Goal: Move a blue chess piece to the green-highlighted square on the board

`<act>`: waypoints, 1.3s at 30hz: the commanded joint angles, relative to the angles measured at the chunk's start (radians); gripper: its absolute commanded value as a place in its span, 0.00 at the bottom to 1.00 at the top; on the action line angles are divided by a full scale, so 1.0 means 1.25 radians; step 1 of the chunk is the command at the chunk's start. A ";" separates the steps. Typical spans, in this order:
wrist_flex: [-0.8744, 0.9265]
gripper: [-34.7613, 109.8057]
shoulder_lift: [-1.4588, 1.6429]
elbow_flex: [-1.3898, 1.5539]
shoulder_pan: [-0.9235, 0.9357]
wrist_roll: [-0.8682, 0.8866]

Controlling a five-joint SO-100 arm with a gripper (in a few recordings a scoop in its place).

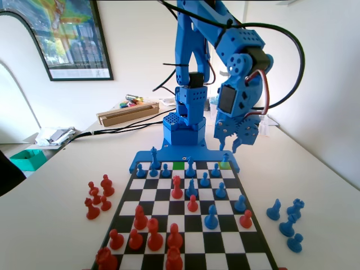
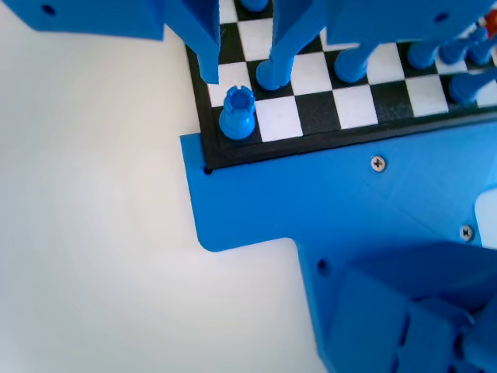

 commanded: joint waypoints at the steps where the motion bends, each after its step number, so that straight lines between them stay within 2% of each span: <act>1: 0.000 0.33 -0.001 -0.037 -0.027 -0.037; 11: -0.031 0.33 -0.032 -0.042 -0.043 -0.053; 19: 0.000 0.33 -0.031 -0.039 -0.040 -0.058; 39: -0.082 0.33 -0.085 0.005 -0.007 -0.067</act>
